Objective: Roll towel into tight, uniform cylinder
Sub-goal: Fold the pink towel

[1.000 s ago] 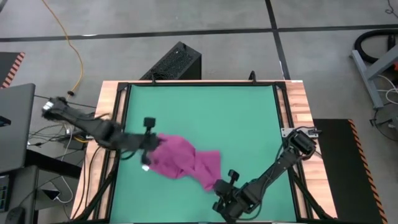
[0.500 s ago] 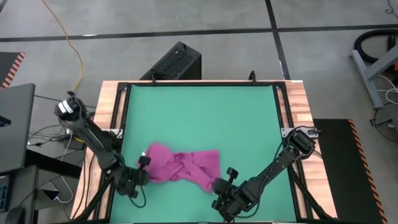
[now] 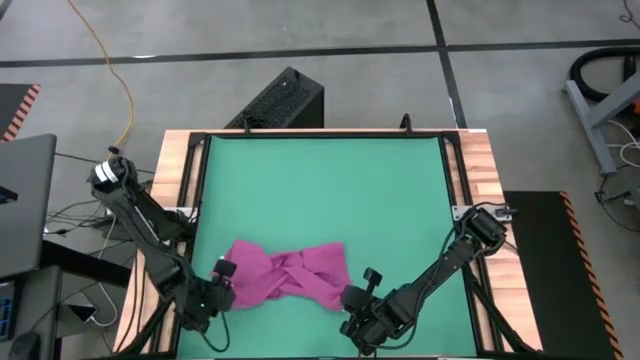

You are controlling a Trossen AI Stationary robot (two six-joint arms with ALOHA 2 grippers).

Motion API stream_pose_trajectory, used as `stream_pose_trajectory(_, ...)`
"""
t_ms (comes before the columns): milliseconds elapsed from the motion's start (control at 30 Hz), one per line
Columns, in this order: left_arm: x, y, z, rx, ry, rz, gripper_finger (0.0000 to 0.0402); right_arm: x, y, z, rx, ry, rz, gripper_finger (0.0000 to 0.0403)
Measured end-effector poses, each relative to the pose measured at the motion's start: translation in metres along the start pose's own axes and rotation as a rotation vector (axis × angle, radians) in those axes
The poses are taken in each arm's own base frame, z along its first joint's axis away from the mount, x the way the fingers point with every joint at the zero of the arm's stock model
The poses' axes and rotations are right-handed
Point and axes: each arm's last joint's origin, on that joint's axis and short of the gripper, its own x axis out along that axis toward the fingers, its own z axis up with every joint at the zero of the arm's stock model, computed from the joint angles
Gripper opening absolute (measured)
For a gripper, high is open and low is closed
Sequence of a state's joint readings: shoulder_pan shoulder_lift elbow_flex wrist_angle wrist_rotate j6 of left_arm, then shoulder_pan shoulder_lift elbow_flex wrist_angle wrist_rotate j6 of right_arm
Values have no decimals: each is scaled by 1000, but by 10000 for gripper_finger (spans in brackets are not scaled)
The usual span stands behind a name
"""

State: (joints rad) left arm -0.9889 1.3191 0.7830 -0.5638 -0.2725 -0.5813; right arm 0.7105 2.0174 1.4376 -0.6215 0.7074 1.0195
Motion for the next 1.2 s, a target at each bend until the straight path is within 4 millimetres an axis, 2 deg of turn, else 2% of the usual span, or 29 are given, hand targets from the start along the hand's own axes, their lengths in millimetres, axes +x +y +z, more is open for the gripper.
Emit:
stream_pose_trajectory(133, -26, 1, 6, -55, -29, 75, 159, 0, 0, 0, 2, -1, 2, 1)
stream_pose_trajectory(200, -27, 3, 4, -86, -89, 147, 166, 0, 0, 0, -1, -1, 2, 1)
stream_pose_trajectory(367, -9, 12, -13, -109, -113, 217, 169, 0, 0, 0, -6, -1, 2, 1)
stream_pose_trajectory(600, 22, 22, -32, -176, -139, 97, 169, 0, 0, 0, -7, 0, 4, 2)
stream_pose_trajectory(833, 38, 32, -49, -203, -145, 61, 169, 0, 1, 0, -5, -1, 5, 2)
stream_pose_trajectory(933, 40, 35, -50, -216, -124, 22, 168, 0, 1, 0, -3, -2, 7, 2)
stream_pose_trajectory(1067, 42, 37, -49, -198, -119, 3, 131, 0, 1, 0, -3, -2, 7, 2)
stream_pose_trajectory(1200, 42, 40, -48, -177, -119, 13, 48, 0, 1, 1, 3, -24, 3, 2)
